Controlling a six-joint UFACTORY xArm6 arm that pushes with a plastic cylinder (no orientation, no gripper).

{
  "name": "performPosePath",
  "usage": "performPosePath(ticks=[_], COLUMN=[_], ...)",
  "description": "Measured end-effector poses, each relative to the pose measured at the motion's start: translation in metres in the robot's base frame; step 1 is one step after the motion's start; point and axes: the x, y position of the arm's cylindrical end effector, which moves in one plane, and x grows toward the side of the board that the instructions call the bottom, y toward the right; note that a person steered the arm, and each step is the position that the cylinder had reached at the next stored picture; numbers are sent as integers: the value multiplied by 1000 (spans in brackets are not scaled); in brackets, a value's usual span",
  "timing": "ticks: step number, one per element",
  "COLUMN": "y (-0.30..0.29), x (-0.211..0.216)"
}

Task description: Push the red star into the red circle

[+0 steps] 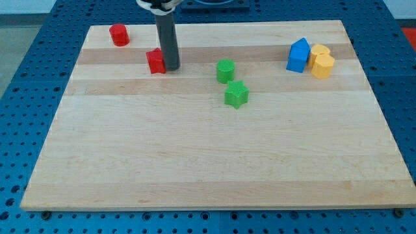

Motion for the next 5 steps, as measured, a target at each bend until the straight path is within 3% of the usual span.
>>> performPosePath(ticks=[5], y=[-89], x=[-16])
